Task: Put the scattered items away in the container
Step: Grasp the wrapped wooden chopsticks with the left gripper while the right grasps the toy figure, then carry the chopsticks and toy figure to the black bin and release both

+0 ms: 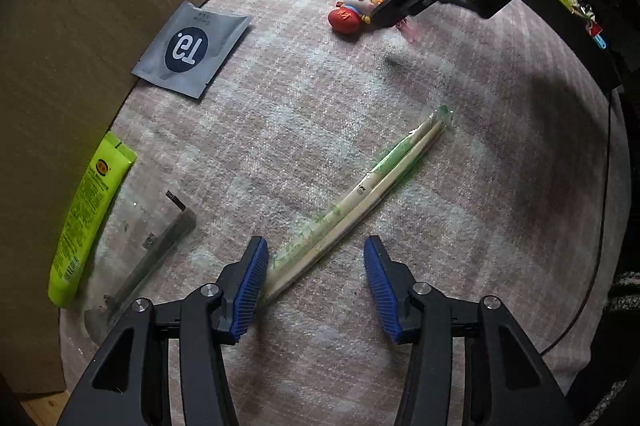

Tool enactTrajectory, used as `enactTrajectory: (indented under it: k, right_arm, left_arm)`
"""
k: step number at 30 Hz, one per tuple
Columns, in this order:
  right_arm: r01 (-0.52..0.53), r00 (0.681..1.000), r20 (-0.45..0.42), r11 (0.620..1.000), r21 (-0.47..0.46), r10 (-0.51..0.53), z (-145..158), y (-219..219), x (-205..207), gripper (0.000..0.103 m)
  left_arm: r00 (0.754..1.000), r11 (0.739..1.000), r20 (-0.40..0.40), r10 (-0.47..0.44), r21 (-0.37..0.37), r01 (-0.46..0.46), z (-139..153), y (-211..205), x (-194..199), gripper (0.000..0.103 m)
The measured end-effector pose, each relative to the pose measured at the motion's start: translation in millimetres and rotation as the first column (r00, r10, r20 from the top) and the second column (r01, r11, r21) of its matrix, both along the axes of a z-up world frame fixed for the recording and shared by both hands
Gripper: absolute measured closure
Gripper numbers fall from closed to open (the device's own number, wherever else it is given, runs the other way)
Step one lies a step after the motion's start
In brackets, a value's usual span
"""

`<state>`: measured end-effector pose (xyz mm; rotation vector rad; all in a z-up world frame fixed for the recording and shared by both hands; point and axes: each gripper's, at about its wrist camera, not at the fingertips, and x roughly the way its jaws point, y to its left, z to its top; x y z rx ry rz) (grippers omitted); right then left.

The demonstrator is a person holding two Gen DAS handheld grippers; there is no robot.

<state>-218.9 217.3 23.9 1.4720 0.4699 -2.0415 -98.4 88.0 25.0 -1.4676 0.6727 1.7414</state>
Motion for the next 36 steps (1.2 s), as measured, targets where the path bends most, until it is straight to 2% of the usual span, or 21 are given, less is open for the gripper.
enactTrajectory:
  k: [3, 7, 9, 11, 13, 15, 20, 26, 33, 36]
  right_arm:
    - [-0.009, 1.000, 0.021, 1.000, 0.013, 0.009, -7.5, -3.9, -1.0, 0.040]
    - [-0.034, 0.999, 0.006, 0.998, 0.045, 0.034, -6.0, -9.4, 4.3, 0.040]
    - [-0.032, 0.999, 0.004, 0.998, 0.053, 0.032, -4.9, -9.8, 6.7, 0.040]
    - [-0.021, 1.000, 0.002, 0.999, 0.049, 0.021, -2.9, -8.4, 8.4, 0.043]
    - [-0.008, 1.000, 0.001, 0.999, 0.048, 0.008, -0.5, -6.6, 9.3, 0.057]
    - [0.010, 1.000, 0.009, 0.999, 0.040, -0.011, 3.2, -3.2, 9.5, 0.069]
    - [0.041, 0.999, 0.019, 0.999, 0.025, -0.041, 7.2, 2.7, 13.6, 0.070]
    - [0.093, 0.996, 0.020, 0.994, -0.049, -0.092, 19.8, 14.7, 26.3, 0.070]
    - [0.169, 0.985, 0.003, 0.979, -0.112, -0.170, 42.9, 52.1, 49.8, 0.070]
    - [0.198, 0.980, -0.006, 0.972, -0.128, -0.201, 52.3, 67.3, 59.1, 0.070]
  left_arm:
    - [1.000, 1.000, -0.009, 0.005, 0.019, -0.005, 0.4, -4.7, 2.3, 0.059]
    - [1.000, 0.999, -0.010, 0.011, 0.034, -0.011, 3.1, -13.4, 19.4, 0.082]
    - [1.000, 1.000, -0.020, 0.004, 0.029, -0.004, 2.9, -14.9, 38.1, 0.085]
    - [1.000, 1.000, -0.020, -0.003, 0.030, 0.004, 3.0, -12.8, 45.5, 0.088]
    - [1.000, 0.999, -0.015, -0.007, 0.036, 0.008, 3.4, -11.0, 53.6, 0.090]
    - [1.000, 0.999, -0.011, -0.013, 0.042, 0.013, 3.8, -8.4, 63.2, 0.091]
    - [1.000, 0.998, -0.005, 0.017, 0.068, -0.017, 4.7, -4.7, 84.8, 0.091]
    - [0.995, 0.990, 0.012, 0.096, 0.099, -0.097, 4.2, -5.9, 119.3, 0.092]
    - [0.980, 0.971, 0.007, 0.200, 0.132, -0.200, 17.3, -18.6, 164.4, 0.092]
    - [0.971, 0.957, 0.009, 0.239, 0.168, -0.237, 28.1, -23.7, 167.4, 0.092]
